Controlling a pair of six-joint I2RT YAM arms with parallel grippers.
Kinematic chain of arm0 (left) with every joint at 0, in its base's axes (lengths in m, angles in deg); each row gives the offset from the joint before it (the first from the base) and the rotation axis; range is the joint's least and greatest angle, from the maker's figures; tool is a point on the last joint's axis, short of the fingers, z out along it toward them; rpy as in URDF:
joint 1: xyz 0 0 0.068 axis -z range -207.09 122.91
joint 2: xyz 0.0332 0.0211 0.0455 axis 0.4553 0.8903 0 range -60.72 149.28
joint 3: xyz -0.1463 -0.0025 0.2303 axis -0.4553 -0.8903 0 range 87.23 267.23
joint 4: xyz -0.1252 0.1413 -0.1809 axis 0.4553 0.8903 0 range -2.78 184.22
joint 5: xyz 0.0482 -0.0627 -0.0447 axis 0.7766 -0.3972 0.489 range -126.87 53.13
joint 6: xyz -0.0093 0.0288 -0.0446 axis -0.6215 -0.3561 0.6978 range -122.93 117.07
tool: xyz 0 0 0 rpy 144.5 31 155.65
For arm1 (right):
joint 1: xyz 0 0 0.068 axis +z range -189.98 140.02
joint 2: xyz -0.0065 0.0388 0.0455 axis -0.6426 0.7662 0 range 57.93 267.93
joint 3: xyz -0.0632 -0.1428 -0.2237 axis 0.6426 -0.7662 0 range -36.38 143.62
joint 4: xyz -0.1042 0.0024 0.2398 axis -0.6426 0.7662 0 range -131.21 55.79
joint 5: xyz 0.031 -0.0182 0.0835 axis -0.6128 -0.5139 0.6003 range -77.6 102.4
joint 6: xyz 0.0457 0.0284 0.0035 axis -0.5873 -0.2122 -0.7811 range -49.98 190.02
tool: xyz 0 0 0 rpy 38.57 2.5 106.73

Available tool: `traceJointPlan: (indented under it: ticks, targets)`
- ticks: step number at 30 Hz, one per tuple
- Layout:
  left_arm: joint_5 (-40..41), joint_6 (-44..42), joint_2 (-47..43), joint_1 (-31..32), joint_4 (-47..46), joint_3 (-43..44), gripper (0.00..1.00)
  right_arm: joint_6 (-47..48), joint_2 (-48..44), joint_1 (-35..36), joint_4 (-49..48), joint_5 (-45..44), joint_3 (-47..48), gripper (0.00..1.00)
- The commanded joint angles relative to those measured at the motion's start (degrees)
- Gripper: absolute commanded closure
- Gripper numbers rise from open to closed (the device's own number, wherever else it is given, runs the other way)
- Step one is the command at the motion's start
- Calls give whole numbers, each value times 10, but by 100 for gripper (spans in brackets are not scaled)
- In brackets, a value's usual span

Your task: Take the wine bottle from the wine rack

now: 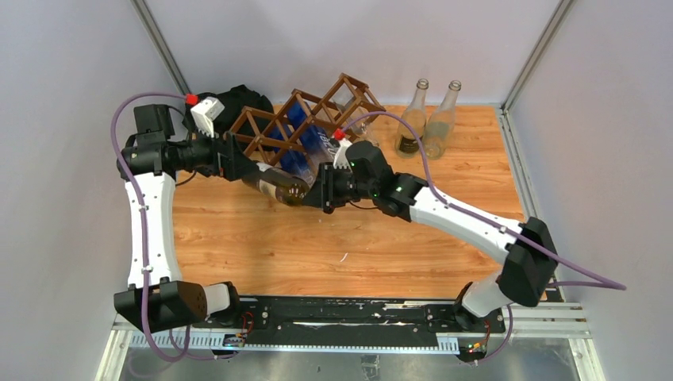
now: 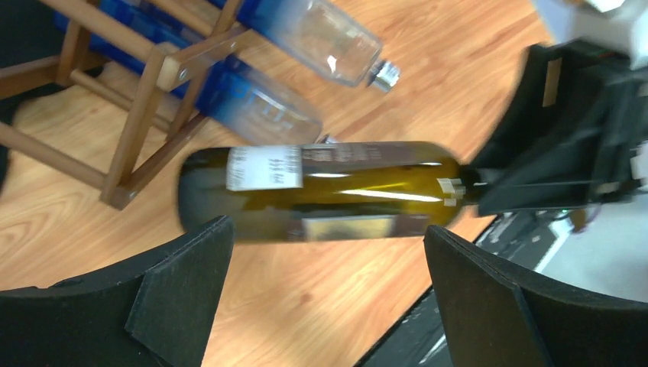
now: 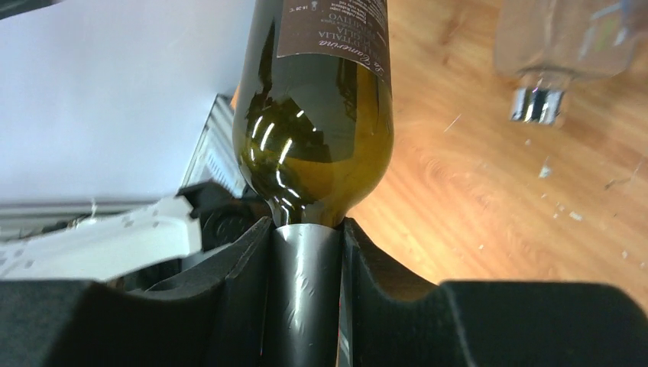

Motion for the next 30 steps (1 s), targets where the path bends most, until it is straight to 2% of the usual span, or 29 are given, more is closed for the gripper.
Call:
traceJointPlan:
  ticks: [1, 10, 17, 24, 30]
  targets:
    - [59, -128, -10, 5, 37, -30, 0, 8, -86, 5, -25, 61, -18, 100]
    - [112, -272, -42, 45, 48, -109, 0, 2, -140, 5, 36, 73, -55, 100]
    - [111, -411, -98, 80, 90, -143, 0, 31, -139, 5, 102, 86, -42, 100]
    - [135, -526, -165, 183, 90, -210, 0, 50, -124, 5, 147, 152, -16, 100]
    - [134, -537, -168, 249, 90, -236, 0, 66, -129, 5, 171, 211, 7, 100]
